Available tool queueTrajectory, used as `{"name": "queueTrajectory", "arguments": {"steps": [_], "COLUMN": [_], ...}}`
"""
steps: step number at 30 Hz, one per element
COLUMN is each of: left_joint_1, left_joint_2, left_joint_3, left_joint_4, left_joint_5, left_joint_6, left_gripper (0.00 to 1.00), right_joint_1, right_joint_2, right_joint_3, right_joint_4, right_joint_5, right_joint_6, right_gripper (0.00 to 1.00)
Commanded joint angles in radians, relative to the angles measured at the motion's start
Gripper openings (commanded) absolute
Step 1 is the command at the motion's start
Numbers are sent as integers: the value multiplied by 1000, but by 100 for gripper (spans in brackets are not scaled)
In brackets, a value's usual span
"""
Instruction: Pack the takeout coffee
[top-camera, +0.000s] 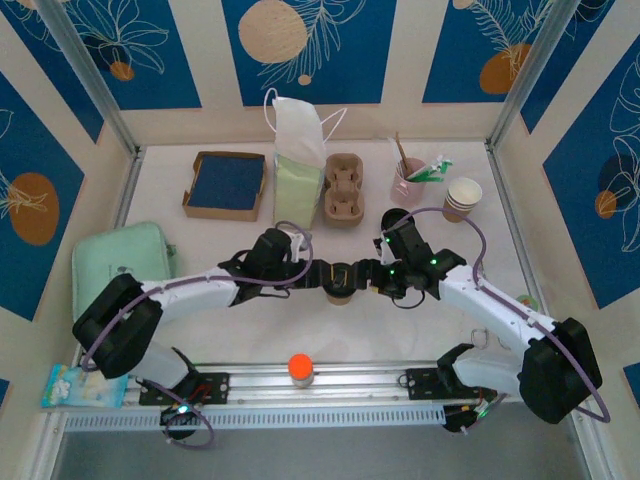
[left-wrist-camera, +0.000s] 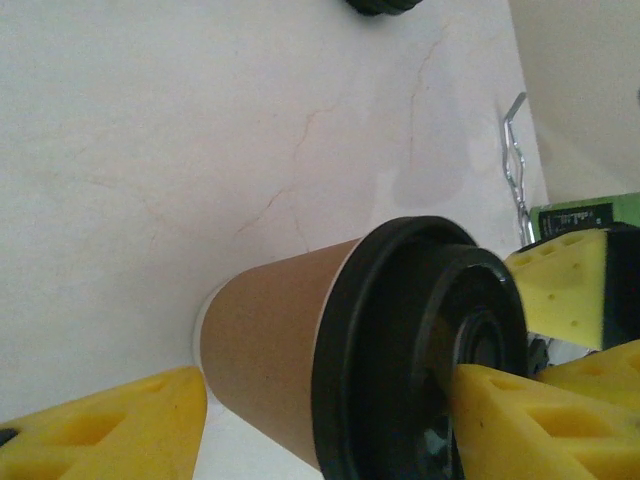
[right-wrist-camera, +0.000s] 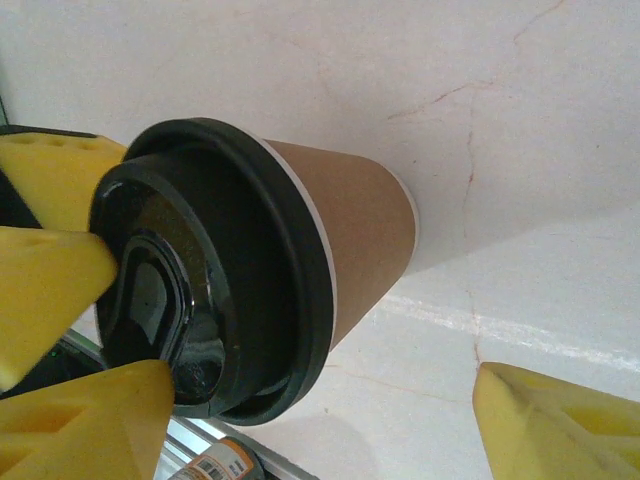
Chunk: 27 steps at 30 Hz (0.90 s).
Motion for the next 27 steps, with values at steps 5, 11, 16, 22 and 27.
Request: {"name": "queueTrajectory", "arguments": {"steps": [5, 11, 16, 22, 27], "left_joint_1": [-15, -19, -21, -22, -22], "left_joint_2": [22, 38, 54, 80, 107], "left_joint_3": [41, 31, 22, 4, -10], "left_joint_4": [-21, -10, -3, 17, 43], "left_joint_5": [5, -2, -5, -10, -10], "left_joint_6": [27, 20, 19, 8, -5], "left_gripper": [64, 62, 61, 59, 57], "right_joint_1": [-18, -39, -56, -77, -97], "right_joint_2": [-4, 3, 2, 7, 15], "right_joint_3": [-38, -58, -88, -133, -168], "right_joint_4": [22, 34, 53, 91, 126], "right_joint_5": [-5, -4, -10, -18, -24], "right_joint_6": [25, 27, 37, 53, 68], "right_gripper": [78, 77, 76, 75, 74]}}
